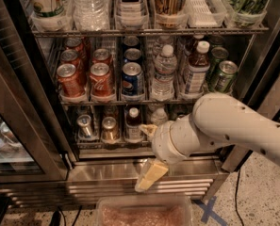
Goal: Pick orange can from bottom shelf of fridge
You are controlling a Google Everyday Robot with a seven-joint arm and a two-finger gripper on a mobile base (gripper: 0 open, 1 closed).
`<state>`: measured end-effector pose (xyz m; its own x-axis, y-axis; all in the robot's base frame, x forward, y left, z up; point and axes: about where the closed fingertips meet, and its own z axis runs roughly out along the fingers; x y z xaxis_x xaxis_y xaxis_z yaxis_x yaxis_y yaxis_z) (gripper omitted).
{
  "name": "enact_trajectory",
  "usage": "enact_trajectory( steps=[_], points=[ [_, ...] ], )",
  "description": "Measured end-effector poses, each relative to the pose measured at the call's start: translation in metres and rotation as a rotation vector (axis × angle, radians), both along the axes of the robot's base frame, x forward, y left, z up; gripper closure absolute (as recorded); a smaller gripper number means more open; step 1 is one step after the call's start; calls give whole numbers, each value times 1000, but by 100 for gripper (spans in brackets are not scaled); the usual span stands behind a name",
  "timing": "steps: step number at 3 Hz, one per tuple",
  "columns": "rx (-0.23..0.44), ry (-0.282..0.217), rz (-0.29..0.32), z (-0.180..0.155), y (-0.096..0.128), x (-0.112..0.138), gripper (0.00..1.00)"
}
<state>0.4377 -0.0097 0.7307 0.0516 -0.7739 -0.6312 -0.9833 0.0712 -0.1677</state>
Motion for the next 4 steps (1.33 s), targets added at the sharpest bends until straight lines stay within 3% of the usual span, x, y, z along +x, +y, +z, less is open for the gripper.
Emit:
enact_trajectory(
  steps=[2,3,4],
  points=[
    [-7,-2,5,0,0,-1,0],
    [44,-39,-14,-9,10,0,0],
    [180,-111,-41,-35,35,0,0]
  ],
)
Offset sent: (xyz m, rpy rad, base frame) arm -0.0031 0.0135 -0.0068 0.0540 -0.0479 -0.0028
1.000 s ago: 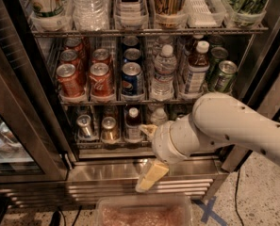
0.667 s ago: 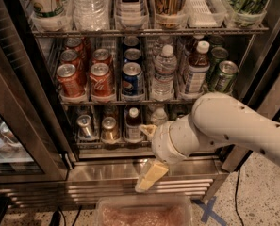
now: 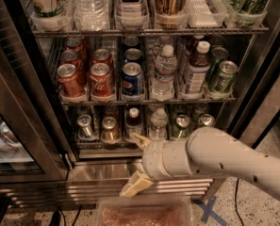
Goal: Pick orange can from bottom shelf of fridge
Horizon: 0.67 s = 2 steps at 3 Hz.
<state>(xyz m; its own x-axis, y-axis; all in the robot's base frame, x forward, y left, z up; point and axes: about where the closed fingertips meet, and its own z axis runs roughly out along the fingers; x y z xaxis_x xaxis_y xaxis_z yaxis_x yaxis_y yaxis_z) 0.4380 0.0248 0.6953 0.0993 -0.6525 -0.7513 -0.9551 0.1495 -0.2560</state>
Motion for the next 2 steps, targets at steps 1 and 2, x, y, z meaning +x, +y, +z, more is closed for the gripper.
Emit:
enact_trajectory(
  steps=[1,2],
  points=[
    [94,-50,-14,-16,22,7,0],
    [165,-67,-5,-28,40,10,0]
  ],
)
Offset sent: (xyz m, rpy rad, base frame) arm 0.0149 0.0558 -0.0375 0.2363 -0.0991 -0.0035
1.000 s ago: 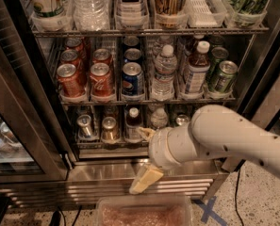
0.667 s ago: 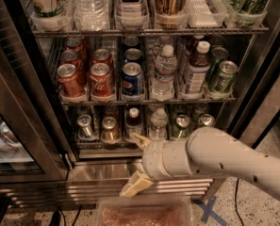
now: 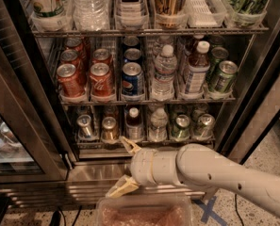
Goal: Pick orange can from bottom shelf of fridge
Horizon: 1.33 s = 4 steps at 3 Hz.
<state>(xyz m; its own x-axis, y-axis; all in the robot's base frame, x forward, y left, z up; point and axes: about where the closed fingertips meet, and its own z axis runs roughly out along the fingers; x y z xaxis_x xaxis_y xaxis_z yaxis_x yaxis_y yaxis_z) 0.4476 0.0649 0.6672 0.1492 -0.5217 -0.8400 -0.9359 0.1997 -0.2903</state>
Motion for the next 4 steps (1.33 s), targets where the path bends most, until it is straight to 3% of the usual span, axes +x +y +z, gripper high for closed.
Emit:
enact_trajectory(
  steps=[1,2,3,4],
  points=[
    [0,0,0,0,0,0,0],
    [57,-34,-36,-3,6,2,0],
    [144,-81,-98,-20,17,4,0],
    [207,-99,-200,-33,18,13,0]
  ],
)
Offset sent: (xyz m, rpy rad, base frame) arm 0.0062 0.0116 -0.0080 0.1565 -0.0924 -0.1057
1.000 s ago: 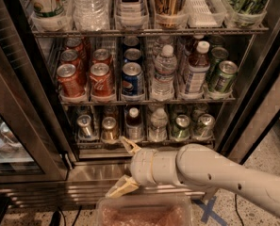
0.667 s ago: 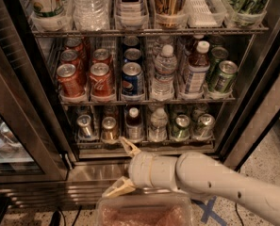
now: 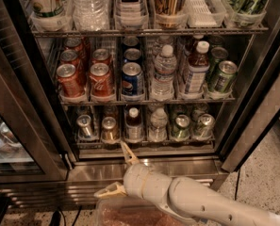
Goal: Pick orange can from bottom shelf of fridge
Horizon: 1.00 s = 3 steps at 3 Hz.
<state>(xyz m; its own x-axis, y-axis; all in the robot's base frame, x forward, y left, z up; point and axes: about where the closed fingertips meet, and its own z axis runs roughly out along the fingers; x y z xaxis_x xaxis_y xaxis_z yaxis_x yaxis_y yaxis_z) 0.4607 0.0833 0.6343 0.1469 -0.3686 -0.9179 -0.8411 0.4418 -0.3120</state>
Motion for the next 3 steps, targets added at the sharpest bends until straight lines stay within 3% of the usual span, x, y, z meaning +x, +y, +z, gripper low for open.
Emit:
enact_trajectory(
  steps=[1,2,3],
  points=[
    [38,16,-101,-13,-7,10,0],
    [12,43,-200,-26,-18,20,0],
    [12,43,-200,-26,-18,20,0]
  ],
)
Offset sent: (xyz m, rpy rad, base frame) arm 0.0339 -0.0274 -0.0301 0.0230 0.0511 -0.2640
